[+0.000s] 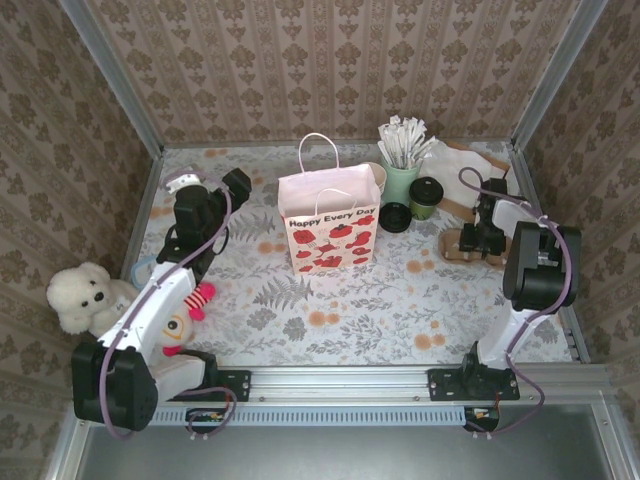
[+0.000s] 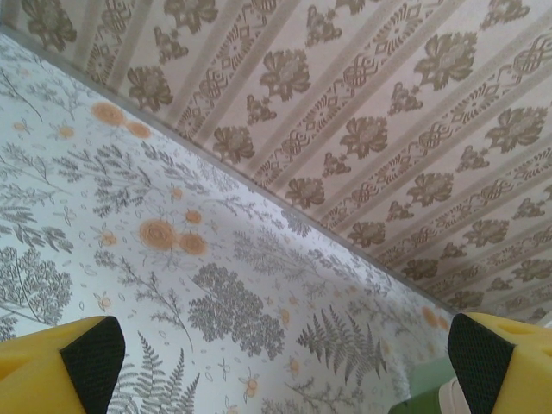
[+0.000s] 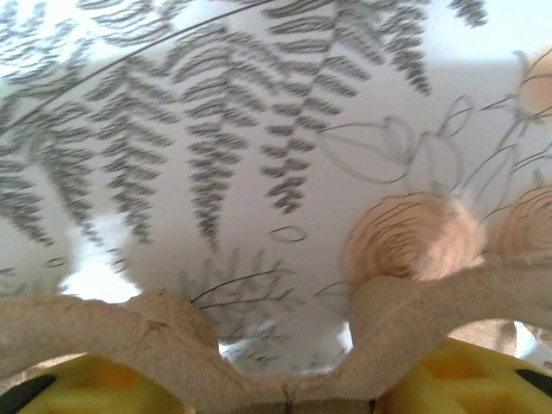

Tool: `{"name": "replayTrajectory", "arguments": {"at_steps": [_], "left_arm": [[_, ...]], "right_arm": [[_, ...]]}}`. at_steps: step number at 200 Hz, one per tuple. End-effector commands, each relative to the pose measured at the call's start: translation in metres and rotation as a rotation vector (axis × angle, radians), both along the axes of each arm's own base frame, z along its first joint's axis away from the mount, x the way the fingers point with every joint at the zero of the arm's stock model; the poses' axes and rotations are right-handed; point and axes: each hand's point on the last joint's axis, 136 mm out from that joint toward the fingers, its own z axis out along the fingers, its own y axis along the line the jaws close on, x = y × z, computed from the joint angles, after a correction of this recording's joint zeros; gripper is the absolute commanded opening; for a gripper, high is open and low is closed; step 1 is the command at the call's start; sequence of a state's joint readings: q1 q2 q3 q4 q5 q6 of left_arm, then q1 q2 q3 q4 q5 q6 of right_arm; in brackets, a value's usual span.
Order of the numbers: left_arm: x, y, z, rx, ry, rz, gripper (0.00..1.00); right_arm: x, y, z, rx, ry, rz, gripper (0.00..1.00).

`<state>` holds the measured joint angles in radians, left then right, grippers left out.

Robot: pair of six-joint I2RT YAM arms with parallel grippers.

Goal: Pack the takeout coffee

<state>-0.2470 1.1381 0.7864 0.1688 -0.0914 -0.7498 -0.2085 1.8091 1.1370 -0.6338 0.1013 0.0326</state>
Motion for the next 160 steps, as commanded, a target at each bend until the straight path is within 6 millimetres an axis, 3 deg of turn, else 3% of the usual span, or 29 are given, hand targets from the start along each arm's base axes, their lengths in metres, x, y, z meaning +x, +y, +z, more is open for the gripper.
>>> {"name": "replayTrajectory", "arguments": {"at_steps": [1,32,64,84,121,160], "left_arm": [[0.003,-0.003,0.011,-0.049,-0.001,-0.028,1.00],[0.002,0.000,0.002,-0.079,0.045,-0.039,1.00],[0.005,-0.001,-0.005,-0.110,0.104,-0.069,1.00],[0.006,-0.002,-0.011,-0.118,0.137,-0.081,1.00],[0.008,-0.009,-0.016,-0.136,0.166,-0.111,1.00],[0.010,-0.011,-0.021,-0.138,0.187,-0.119,1.00]], "right_arm": [[-0.008,0.012,0.015,-0.020,-0.009,-0.027,0.50],[-0.016,0.039,0.030,-0.028,-0.041,-0.001,0.48],[-0.024,0.052,0.039,-0.027,-0.066,0.023,0.47],[-0.030,0.053,0.032,-0.017,-0.059,0.013,0.48],[-0.037,0.092,0.011,0.032,0.009,0.086,0.54],[-0.034,0.111,0.006,0.042,0.009,0.089,0.57]]}}
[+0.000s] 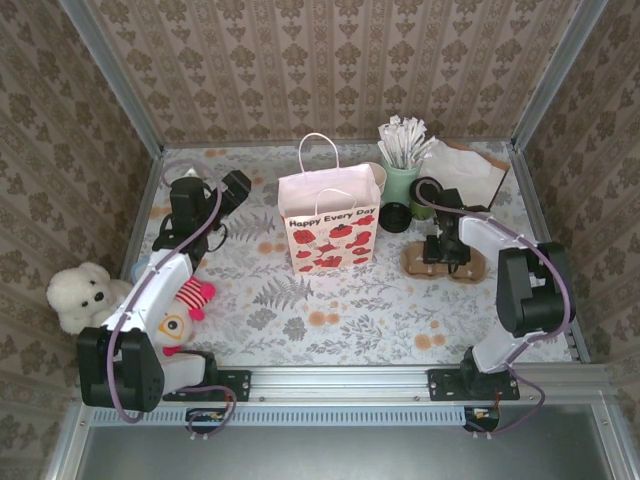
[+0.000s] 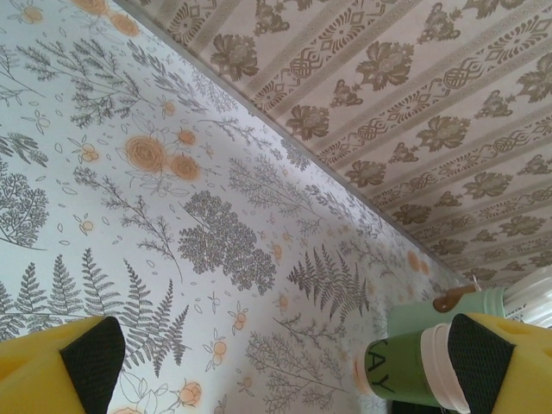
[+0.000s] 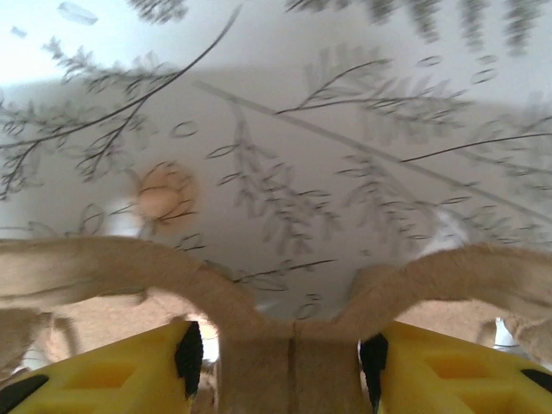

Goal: Pack the takeout coffee

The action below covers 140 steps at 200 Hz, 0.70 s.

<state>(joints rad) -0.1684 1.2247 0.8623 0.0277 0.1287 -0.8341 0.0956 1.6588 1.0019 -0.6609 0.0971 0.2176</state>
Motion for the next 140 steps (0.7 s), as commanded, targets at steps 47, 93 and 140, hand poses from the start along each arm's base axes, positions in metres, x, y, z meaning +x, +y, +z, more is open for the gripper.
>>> {"name": "replayTrajectory", "arguments": {"at_steps": [47,93,140], "left_arm": [[0.007,-0.005,0.005,-0.021,0.021,-0.025,1.00],[0.004,-0.004,-0.002,-0.002,0.057,-0.034,1.00],[0.008,-0.011,0.001,0.005,0.069,-0.076,1.00]], "right_arm": [[-0.010,-0.002,-0.001,-0.034,-0.051,-0.162,0.63],[-0.006,0.003,-0.011,-0.023,-0.050,-0.135,0.48],[-0.007,-0.002,0.010,-0.062,-0.090,-0.106,0.39]]}}
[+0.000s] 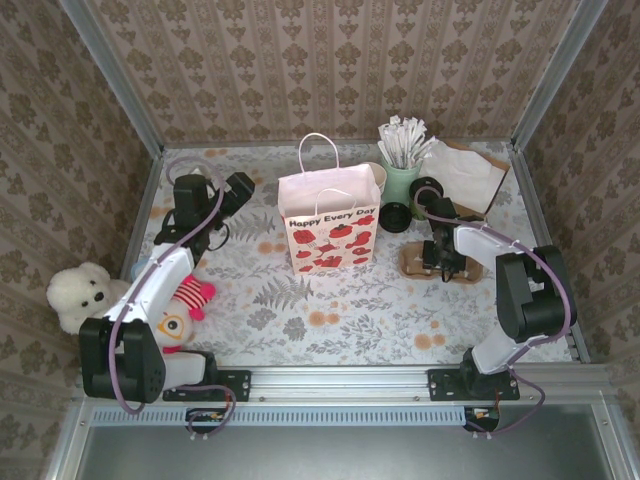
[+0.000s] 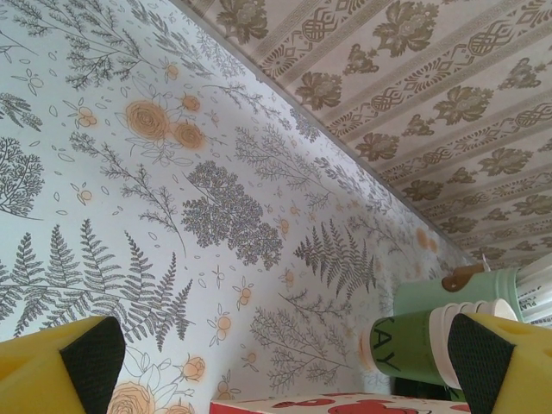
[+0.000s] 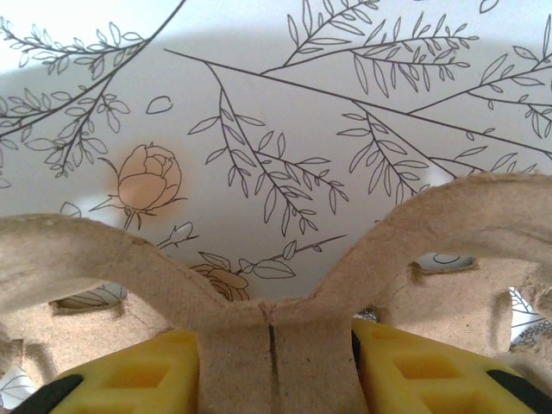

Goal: Pack the takeout coffee

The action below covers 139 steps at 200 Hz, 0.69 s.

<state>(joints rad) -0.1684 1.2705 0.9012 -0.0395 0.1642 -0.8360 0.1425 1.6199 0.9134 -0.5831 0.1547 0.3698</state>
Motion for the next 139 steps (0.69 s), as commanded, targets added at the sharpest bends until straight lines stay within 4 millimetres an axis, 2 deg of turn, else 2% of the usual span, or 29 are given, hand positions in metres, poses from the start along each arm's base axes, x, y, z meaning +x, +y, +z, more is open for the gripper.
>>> {"name": "replayTrajectory", "arguments": {"at_steps": [1,18,46,50,66,81,104,116,139], "left_arm": [[0.007,-0.005,0.015,0.008,-0.008,-0.048,1.00],[0.009,-0.012,0.018,0.009,-0.001,-0.088,1.00],[0.012,-0.017,0.024,0.027,-0.030,-0.119,1.00],[0.013,-0.018,0.025,0.030,-0.035,-0.123,1.00],[0.016,-0.027,0.036,0.040,-0.073,-0.173,1.00],[0.017,-0.041,0.054,0.085,-0.138,-0.270,1.00],[0.015,-0.062,0.078,0.120,-0.223,-0.430,1.00],[0.014,-0.074,0.085,0.141,-0.257,-0.519,1.00],[0.013,-0.096,0.084,0.216,-0.299,-0.662,1.00]], "right_arm": [[0.002,-0.006,0.019,-0.042,-0.040,0.005,0.39],[0.001,-0.009,0.032,-0.055,-0.071,0.008,0.37],[0.001,-0.010,0.066,-0.062,-0.161,0.036,0.36],[0.001,-0.011,0.079,-0.059,-0.203,0.038,0.35],[0.003,-0.011,0.104,-0.056,-0.265,0.050,0.32],[0.004,-0.010,0.127,-0.054,-0.297,0.069,0.32],[0.011,-0.002,0.173,-0.007,-0.403,0.073,0.32],[0.014,0.004,0.198,0.039,-0.474,0.075,0.33],[0.017,0.018,0.242,0.135,-0.583,0.083,0.32]]}}
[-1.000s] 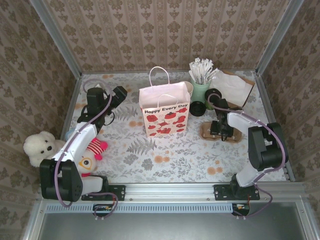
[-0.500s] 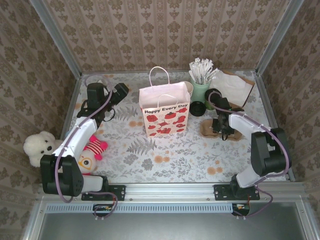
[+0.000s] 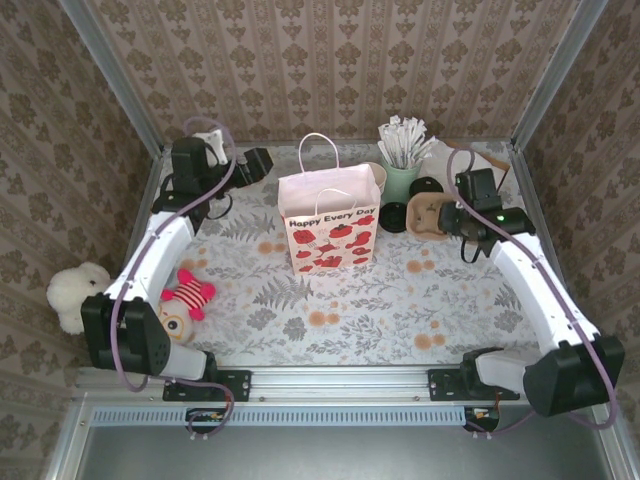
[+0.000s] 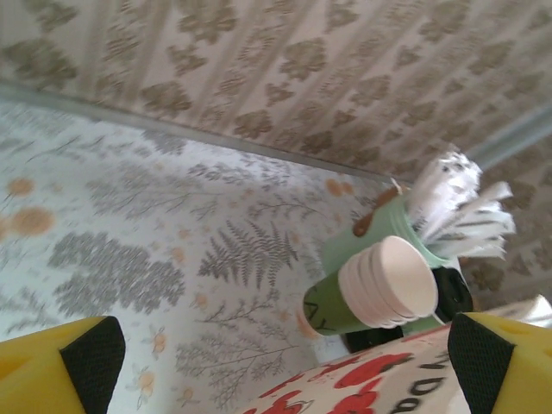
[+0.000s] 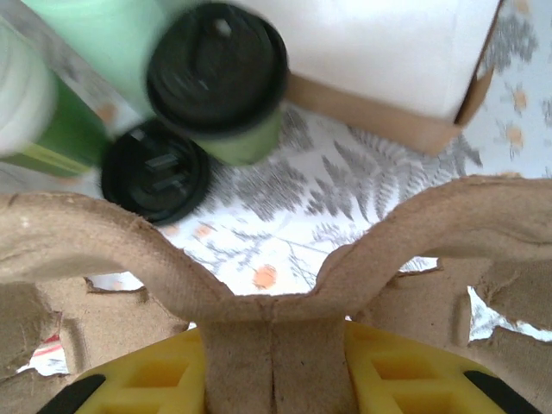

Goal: Pack the takeout coffee

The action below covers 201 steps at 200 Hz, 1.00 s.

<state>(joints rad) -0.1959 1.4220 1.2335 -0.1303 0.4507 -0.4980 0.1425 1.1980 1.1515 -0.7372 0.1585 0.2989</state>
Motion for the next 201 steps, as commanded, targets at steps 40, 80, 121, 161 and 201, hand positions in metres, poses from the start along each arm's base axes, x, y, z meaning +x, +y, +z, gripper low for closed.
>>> {"name": "replayTrajectory", "arguments": {"at_steps": [40,80,121,161,201], "left_arm": [[-0.020,-0.073,0.025,0.093,-0.235,-0.523,1.00],[-0.017,-0.097,0.049,0.143,-0.340,-0.694,0.93],[-0.034,-0.119,0.067,0.043,-0.378,-0.917,0.85],[-0.035,-0.135,0.063,0.078,-0.407,-0.951,0.60],[-0.014,-0.141,0.070,0.070,-0.410,-0.872,0.23]], "right_arm": [[0.008,0.051,0.121,0.298,-0.263,0.138,0.32],[0.019,0.084,0.159,0.454,-0.334,0.241,0.32],[0.034,0.118,0.184,0.536,-0.380,0.338,0.32],[0.044,0.154,0.200,0.630,-0.398,0.441,0.33],[0.053,0.196,0.207,0.740,-0.342,0.554,0.33]]}}
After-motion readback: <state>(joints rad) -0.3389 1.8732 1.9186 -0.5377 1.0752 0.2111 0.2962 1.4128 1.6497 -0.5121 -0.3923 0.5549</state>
